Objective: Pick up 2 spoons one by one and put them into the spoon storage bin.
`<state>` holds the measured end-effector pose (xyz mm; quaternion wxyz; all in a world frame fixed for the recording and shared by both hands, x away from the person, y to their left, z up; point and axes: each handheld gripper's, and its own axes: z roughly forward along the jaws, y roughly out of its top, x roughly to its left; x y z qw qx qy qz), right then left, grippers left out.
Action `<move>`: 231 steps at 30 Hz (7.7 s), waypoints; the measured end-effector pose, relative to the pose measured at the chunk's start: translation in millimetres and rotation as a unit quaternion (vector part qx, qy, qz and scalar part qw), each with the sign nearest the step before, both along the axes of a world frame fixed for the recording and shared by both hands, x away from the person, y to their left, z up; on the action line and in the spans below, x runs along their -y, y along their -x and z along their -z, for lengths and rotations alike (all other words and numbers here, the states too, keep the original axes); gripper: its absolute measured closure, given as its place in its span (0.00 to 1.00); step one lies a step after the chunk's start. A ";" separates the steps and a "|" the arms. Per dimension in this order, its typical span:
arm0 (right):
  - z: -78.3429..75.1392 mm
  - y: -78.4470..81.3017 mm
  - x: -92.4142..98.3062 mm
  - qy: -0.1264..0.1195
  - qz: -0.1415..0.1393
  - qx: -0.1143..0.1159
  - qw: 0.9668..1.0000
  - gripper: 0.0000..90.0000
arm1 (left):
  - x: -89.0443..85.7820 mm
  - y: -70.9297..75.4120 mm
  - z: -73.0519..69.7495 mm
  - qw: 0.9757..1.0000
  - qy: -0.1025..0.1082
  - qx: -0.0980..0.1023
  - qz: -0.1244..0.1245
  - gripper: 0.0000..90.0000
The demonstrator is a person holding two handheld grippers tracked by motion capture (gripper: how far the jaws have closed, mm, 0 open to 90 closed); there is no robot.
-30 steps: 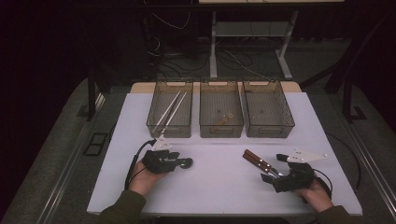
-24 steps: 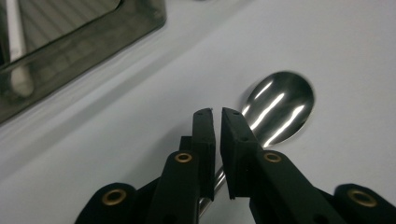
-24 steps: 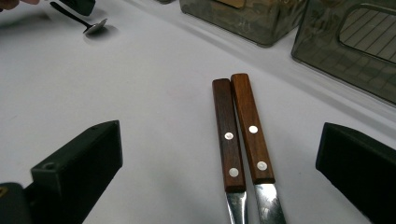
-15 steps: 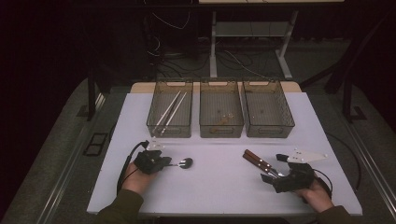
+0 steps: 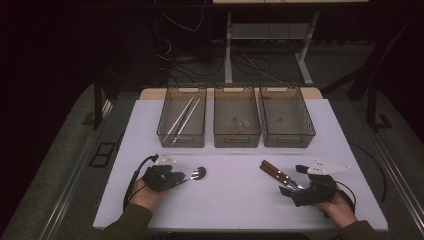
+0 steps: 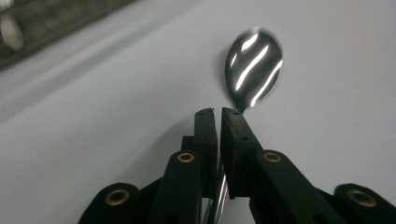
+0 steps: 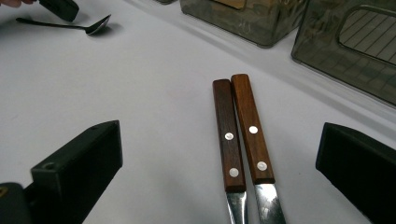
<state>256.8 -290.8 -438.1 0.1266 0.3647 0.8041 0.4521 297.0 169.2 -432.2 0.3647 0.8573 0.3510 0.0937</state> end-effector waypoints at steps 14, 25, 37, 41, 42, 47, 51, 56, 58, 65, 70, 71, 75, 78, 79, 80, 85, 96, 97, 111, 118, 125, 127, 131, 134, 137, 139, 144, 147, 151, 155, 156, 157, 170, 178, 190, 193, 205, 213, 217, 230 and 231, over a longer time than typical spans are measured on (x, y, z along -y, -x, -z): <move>0.9 -0.7 -0.5 0.001 0.001 -0.003 1.000 0.01 | 25.7 -18.9 8.3 0.999 0.038 -0.005 0.028 0.58; 0.7 -0.5 -0.1 0.000 0.002 -0.003 1.000 0.01 | 39.8 -20.6 13.1 0.999 -0.015 0.002 0.052 0.60; 0.6 -0.4 -0.4 0.001 0.001 -0.003 1.000 0.01 | 45.0 -15.4 7.1 0.997 -0.046 0.001 0.057 0.79; 0.5 -0.4 -0.3 0.001 0.000 -0.003 1.000 0.01 | 41.8 -14.3 4.9 0.997 -0.041 0.005 0.059 0.87; 0.5 -0.4 -0.3 0.001 0.000 -0.003 1.000 0.01 | 41.5 -13.6 4.4 0.997 -0.041 0.007 0.060 0.88; 0.5 -0.4 -0.3 0.000 -0.001 -0.002 1.000 0.01 | 38.8 -10.7 0.7 0.997 -0.032 0.009 0.070 0.94; 0.5 -0.4 -0.4 0.001 -0.001 -0.002 1.000 0.01 | 37.6 -8.7 -0.2 0.997 -0.020 0.004 0.078 0.98; 0.6 -0.7 -0.4 0.000 -0.001 -0.003 1.000 0.01 | 39.3 -8.3 0.3 0.997 -0.024 0.005 0.077 0.97; 0.7 -0.9 -0.3 0.000 -0.001 -0.002 1.000 0.01 | 40.8 -7.9 1.0 0.997 -0.024 0.005 0.077 0.97; 0.9 -1.5 0.3 -0.003 0.001 -0.004 1.000 0.01 | 40.1 -7.6 0.4 0.997 -0.020 0.000 0.079 0.98; 0.4 -1.3 1.1 -0.003 0.002 -0.002 1.000 0.01 | 37.8 -8.3 -0.3 0.998 -0.010 -0.004 0.067 0.98; 0.4 -1.3 1.0 -0.003 0.001 -0.002 1.000 0.01 | 37.1 -8.5 -1.1 0.998 -0.006 -0.003 0.066 0.98; 0.3 -1.0 0.4 -0.002 0.000 -0.001 1.000 0.01 | 34.0 -8.9 -5.8 0.998 0.007 0.000 0.058 0.98; 0.7 -0.8 0.3 -0.001 0.001 -0.002 1.000 0.01 | 32.7 -10.7 -9.4 0.998 0.013 0.007 0.056 0.98; 0.8 -0.9 0.5 -0.001 0.002 -0.002 1.000 0.01 | 32.1 -11.6 -10.6 0.998 0.019 0.008 0.057 0.98; 0.8 -1.0 0.7 -0.002 0.003 -0.002 1.000 0.01 | 31.5 -12.2 -11.8 0.998 0.026 0.009 0.055 0.98; 0.5 -0.7 0.3 -0.002 0.002 -0.001 1.000 0.01 | 31.4 -16.4 -16.7 0.998 0.044 0.016 0.051 0.98; 0.3 -0.4 1.2 -0.004 0.006 0.000 1.000 0.01 | 39.7 -34.3 -35.2 0.994 0.080 0.045 0.054 0.98; 0.1 -0.1 1.0 -0.005 0.006 0.000 1.000 0.01 | 40.7 -36.0 -36.7 0.994 0.085 0.047 0.053 0.98; -0.8 1.2 2.5 -0.009 0.009 -0.003 1.000 0.01 | 59.7 -66.9 -65.3 0.990 0.107 0.070 0.063 0.98; -1.3 1.5 2.2 -0.010 0.006 0.003 1.000 0.01 | 75.7 -87.4 -82.4 0.989 0.099 0.085 0.068 0.98; -1.7 1.9 3.8 -0.013 0.010 0.004 1.000 0.01 | 95.4 -110.4 -98.6 0.988 0.099 0.096 0.065 0.98; -1.6 1.3 3.8 -0.013 0.010 0.005 1.000 0.01 | 101.2 -116.5 -101.6 0.988 0.097 0.099 0.065 0.98; -1.8 1.0 3.5 -0.014 0.009 0.006 1.000 0.01 | 112.2 -129.0 -105.8 0.988 0.091 0.105 0.065 0.98; -1.9 1.0 3.6 -0.014 0.009 0.006 1.000 0.01 | 120.2 -138.9 -107.7 0.988 0.092 0.104 0.061 0.98; -1.5 0.4 3.8 -0.015 0.009 0.004 1.000 0.01 | 128.0 -148.2 -109.6 0.988 0.096 0.107 0.056 0.98; -1.7 -0.2 4.2 -0.015 0.010 0.005 1.000 0.01 | 133.9 -154.5 -111.0 0.988 0.091 0.109 0.055 0.98; -1.7 -1.0 4.8 -0.017 0.011 0.005 1.000 0.01 | 147.2 -172.3 -112.9 0.988 0.084 0.115 0.051 0.98; -1.9 -0.4 3.3 -0.016 0.009 0.004 1.000 0.01 | 155.0 -182.6 -112.8 0.988 0.086 0.118 0.045 0.98; -2.0 -0.4 3.5 -0.017 0.005 0.006 1.000 0.01 | 164.1 -196.1 -109.5 0.989 0.067 0.122 0.040 0.98; -2.5 -0.2 3.5 -0.019 0.004 0.008 1.000 0.01 | 169.0 -206.5 -102.9 0.991 0.047 0.122 0.035 0.98; -2.6 -0.2 3.5 -0.019 0.003 0.008 1.000 0.01 | 170.4 -208.5 -100.3 0.991 0.044 0.118 0.033 0.98; -2.6 -0.2 3.4 -0.020 0.002 0.009 1.000 0.01 | 172.1 -209.7 -97.5 0.992 0.044 0.116 0.029 0.98; -3.2 0.1 2.8 -0.020 0.000 0.009 1.000 0.01 | 183.9 -213.9 -64.8 0.994 0.007 0.103 0.033 0.98; -3.3 -0.2 3.1 -0.020 0.000 0.010 1.000 0.01 | 182.1 -215.0 -58.3 0.996 0.014 0.089 0.012 0.80; -3.7 0.2 2.8 -0.021 -0.001 0.010 1.000 0.01 | 163.4 -198.3 -66.2 0.996 0.049 0.071 0.029 0.67; -3.7 0.5 2.3 -0.018 -0.001 0.011 1.000 0.01 | 159.4 -190.0 -67.5 0.995 0.070 0.069 0.024 0.64; -3.6 1.2 2.0 -0.013 -0.002 0.010 1.000 0.01 | 133.1 -142.3 -73.2 0.991 0.087 0.084 0.050 0.47; -2.7 1.2 1.8 -0.011 0.000 0.010 1.000 0.01 | 112.9 -109.7 -66.2 0.990 0.088 0.091 0.055 0.38; -2.8 1.1 2.1 -0.014 0.000 0.011 1.000 0.01 | 102.2 -94.0 -61.3 0.990 0.091 0.094 0.058 0.34; -2.2 0.1 3.1 -0.013 0.004 0.007 1.000 0.01 | 62.7 -50.0 -41.4 0.990 0.093 0.094 0.054 0.26; -2.0 0.0 3.1 -0.013 0.004 0.008 1.000 0.01 | 59.8 -46.4 -39.0 0.990 0.093 0.094 0.051 0.24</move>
